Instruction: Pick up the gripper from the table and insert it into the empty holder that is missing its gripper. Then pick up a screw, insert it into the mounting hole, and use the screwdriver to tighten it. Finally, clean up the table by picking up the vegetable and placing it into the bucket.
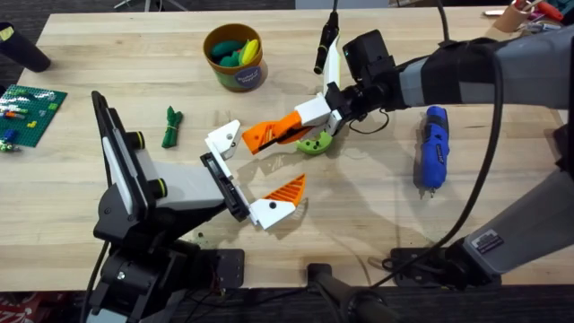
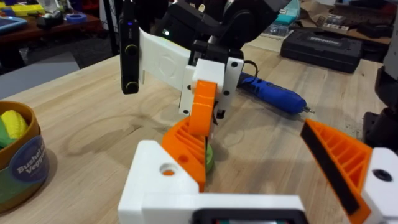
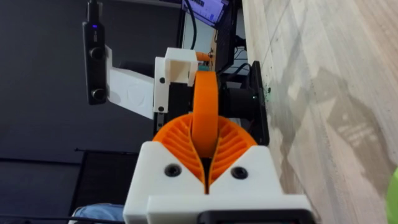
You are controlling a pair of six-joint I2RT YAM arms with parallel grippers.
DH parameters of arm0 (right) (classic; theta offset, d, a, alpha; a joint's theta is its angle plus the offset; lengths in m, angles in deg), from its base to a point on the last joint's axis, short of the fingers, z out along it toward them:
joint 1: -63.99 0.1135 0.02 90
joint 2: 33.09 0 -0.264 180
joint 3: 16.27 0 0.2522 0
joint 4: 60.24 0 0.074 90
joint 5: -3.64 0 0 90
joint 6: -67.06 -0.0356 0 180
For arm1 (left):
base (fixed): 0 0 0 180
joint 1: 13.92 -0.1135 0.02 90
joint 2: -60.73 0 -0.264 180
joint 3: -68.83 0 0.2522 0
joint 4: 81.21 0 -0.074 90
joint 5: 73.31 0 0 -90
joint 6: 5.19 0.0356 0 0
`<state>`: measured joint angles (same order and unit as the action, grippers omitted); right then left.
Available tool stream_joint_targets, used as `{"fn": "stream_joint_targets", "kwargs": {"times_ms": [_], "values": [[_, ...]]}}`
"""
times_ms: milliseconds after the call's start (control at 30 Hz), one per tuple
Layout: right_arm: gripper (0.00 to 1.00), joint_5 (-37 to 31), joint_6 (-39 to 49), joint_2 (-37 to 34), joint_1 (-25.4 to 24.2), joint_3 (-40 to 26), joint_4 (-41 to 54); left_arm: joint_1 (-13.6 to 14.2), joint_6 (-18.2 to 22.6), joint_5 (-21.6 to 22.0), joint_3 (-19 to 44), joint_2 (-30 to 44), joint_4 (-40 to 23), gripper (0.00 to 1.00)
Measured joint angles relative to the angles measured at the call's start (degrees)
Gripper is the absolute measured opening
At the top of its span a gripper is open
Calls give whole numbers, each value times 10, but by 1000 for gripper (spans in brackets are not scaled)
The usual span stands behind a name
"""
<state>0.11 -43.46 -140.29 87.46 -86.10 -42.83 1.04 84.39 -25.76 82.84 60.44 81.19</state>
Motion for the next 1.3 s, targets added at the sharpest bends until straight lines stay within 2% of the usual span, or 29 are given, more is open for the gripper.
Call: {"fn": "stream_joint_targets", "kwargs": {"times_ms": [267, 567, 867, 1000, 1300], "values": [[21, -1, -22, 0, -7, 0, 4, 0, 0, 1, 1, 3, 3, 985], [22, -3, -41, 15, -52, 31, 11, 0, 0, 0, 1, 3, 3, 985], [20, -2, -83, 102, -36, 34, -13, 0, 0, 1, 1, 3, 3, 985], [21, -2, -121, 108, -21, 34, -47, 0, 0, 0, 1, 3, 3, 985], [22, -2, -147, 101, -8, 34, -50, 0, 0, 1, 1, 3, 4, 985]]}}
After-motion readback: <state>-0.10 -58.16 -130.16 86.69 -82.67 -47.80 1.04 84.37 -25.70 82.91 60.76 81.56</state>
